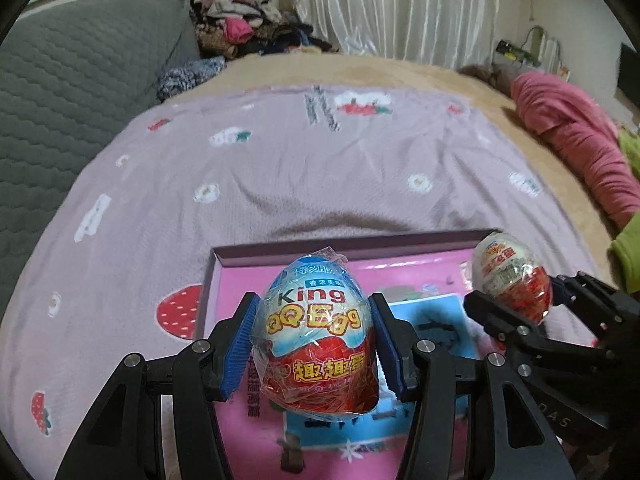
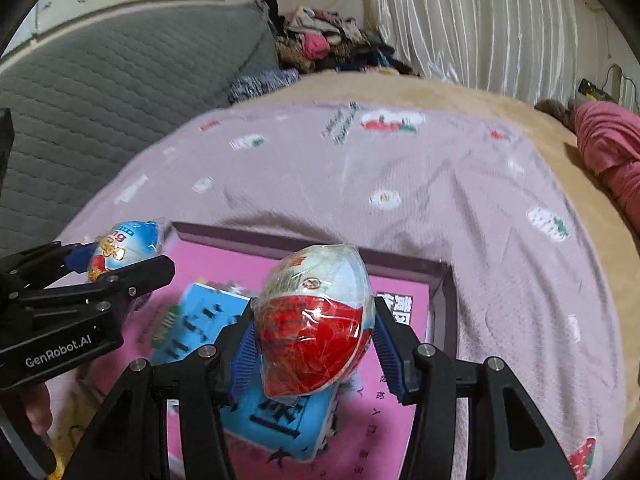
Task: Organize objects
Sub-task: 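Lift both eggs and carry them over the pink box tray, then lower both eggs onto the book in the tray and open both tools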
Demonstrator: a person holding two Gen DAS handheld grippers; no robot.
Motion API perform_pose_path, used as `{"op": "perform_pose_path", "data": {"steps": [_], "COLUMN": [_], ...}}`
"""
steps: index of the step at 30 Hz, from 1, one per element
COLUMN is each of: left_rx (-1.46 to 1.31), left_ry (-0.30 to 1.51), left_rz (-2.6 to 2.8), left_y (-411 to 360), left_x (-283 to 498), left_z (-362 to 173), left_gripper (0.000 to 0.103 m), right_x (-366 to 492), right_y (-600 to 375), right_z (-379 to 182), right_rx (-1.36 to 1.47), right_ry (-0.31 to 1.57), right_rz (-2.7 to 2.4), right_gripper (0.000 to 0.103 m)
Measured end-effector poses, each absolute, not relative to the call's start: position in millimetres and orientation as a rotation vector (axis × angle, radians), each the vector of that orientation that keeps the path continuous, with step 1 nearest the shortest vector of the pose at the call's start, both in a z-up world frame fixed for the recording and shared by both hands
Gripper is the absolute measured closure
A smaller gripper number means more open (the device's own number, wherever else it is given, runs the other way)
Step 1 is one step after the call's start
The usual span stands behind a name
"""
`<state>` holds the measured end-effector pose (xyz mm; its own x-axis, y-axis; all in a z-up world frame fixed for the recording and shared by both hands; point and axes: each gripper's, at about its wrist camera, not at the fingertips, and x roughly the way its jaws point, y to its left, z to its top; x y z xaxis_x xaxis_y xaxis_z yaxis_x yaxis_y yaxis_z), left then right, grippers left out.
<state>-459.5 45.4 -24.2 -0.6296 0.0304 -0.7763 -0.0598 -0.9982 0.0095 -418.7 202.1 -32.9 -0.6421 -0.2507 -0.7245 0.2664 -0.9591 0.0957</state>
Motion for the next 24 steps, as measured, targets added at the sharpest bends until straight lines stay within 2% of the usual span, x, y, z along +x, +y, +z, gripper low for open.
{"op": "perform_pose_path", "data": {"steps": [16,18,20,22,24], "left_rx": [-1.526,-1.538,-1.568,-1.576,-1.56], "left_ry": [0.048,0.054,0.06,0.036,0.024], "left_rz": [2.729,2.721,2.706,2.695,2.705], "left_y": [34,33,32,30,28], "left_x": [-501,-502,-503,-503,-500], "left_z": [-80,-83,-86,-85,-79], "left_gripper": [0.046,0.043,0.034,0.027,0.027], "right_x": [-454,-457,-458,-458,-457], "right_y": [200,201,202,204,206], "right_z": [-74,-75,-75,-74,-69], "right_rx": [1.325,1.342,1.349,1.347,1.322], "right_ry": [0.084,0.073,0.069,0.072,0.051], "right_rz": [-2.594,-2.589,-2.594,-2.602,-2.61], "right_gripper": [0.049,0.049,0.049,0.043,0.033]}}
